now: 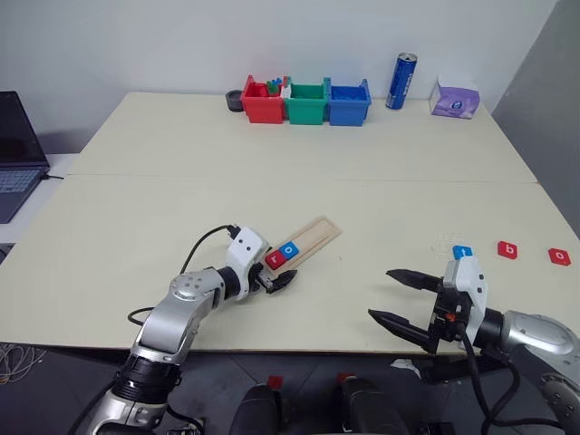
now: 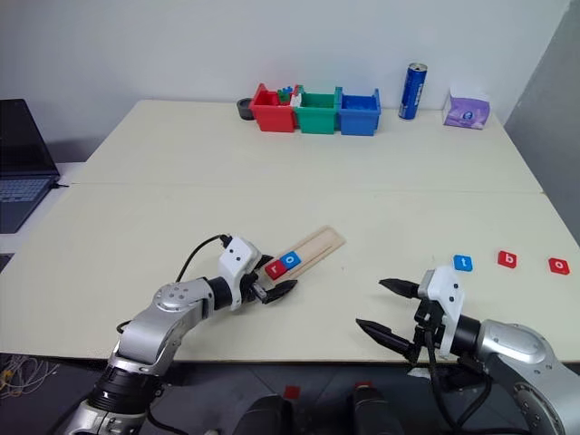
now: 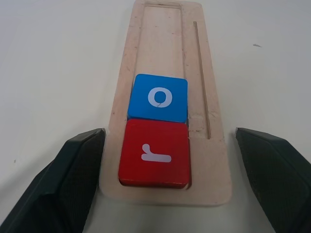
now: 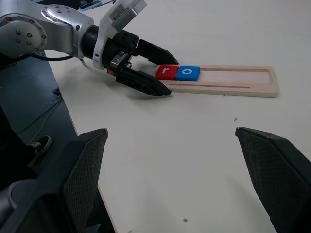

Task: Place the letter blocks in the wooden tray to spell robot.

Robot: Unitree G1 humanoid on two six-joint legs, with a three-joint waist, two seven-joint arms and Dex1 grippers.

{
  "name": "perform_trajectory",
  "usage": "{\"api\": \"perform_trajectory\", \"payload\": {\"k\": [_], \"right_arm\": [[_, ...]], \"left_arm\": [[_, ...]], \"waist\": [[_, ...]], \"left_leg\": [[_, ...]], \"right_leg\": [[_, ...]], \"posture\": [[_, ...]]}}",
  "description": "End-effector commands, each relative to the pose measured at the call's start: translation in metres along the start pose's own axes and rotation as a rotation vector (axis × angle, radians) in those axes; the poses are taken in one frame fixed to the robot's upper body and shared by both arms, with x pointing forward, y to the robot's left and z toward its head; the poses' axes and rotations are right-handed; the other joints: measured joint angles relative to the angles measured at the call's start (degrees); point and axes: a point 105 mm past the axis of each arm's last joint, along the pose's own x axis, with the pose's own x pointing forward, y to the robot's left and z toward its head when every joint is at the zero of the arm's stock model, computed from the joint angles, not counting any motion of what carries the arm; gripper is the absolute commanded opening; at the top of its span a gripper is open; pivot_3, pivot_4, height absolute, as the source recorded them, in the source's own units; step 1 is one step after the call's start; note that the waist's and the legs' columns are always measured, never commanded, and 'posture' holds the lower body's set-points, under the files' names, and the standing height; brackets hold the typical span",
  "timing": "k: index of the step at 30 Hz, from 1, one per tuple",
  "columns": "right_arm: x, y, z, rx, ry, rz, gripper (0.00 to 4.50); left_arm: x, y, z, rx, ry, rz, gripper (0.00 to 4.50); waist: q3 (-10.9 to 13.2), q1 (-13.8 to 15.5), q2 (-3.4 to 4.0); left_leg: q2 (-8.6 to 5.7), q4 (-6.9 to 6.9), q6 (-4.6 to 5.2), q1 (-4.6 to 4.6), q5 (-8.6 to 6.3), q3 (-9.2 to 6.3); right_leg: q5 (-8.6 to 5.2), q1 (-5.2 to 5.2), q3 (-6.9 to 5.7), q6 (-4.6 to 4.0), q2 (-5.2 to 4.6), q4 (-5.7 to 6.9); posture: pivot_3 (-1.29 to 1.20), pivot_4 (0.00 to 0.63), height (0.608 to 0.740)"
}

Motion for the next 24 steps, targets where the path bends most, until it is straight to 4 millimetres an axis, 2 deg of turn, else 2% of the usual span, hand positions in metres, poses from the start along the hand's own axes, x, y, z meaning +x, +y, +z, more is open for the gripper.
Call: {"api": "perform_trajectory", "payload": {"k": [1,11,12,15,24], "right_arm": [[0.002,0.009,0.008,-0.013,-0.027,0.026,4.47],[0.003,0.011,0.009,0.003,-0.027,0.032,4.47],[0.003,0.011,0.009,0.004,-0.028,0.034,4.5],[0.004,0.012,0.009,0.006,-0.028,0.039,4.5],[0.006,0.011,0.011,-0.006,-0.029,0.042,4.5]], "left_arm": [[0.005,-0.003,-0.007,0.01,0.048,-0.044,4.5],[0.01,-0.009,-0.018,-0.019,0.132,-0.044,4.5],[0.01,-0.01,-0.019,-0.022,0.137,-0.043,4.12],[0.009,-0.011,-0.021,-0.029,0.15,-0.038,3.39],[0.005,-0.009,-0.02,-0.026,0.14,-0.041,3.38]], "waist": [[0.0,0.1,0.0],[-0.1,0.1,0.03],[-0.1,0.1,0.03],[-0.1,0.0,0.03],[-0.1,0.0,0.01]], "left_leg": [[0.0,0.01,0.0,0.0,0.0,0.0],[0.01,0.02,0.0,0.03,0.0,-0.01],[0.01,0.01,0.0,0.04,0.0,-0.01],[0.01,0.0,0.0,0.06,0.0,0.0],[0.01,-0.01,0.0,0.07,0.0,0.0]], "right_leg": [[0.0,0.01,-0.02,0.01,0.0,0.0],[0.01,0.04,-0.05,0.02,-0.01,0.01],[0.01,0.05,-0.05,0.02,-0.01,0.01],[0.01,0.05,-0.05,0.02,0.0,0.01],[0.01,0.04,-0.05,0.02,0.0,0.0]], "posture": [[0.0,0.15,0.74],[0.0,0.15,0.74],[0.0,0.15,0.74],[0.0,0.15,0.74],[0.0,0.15,0.74]]}}
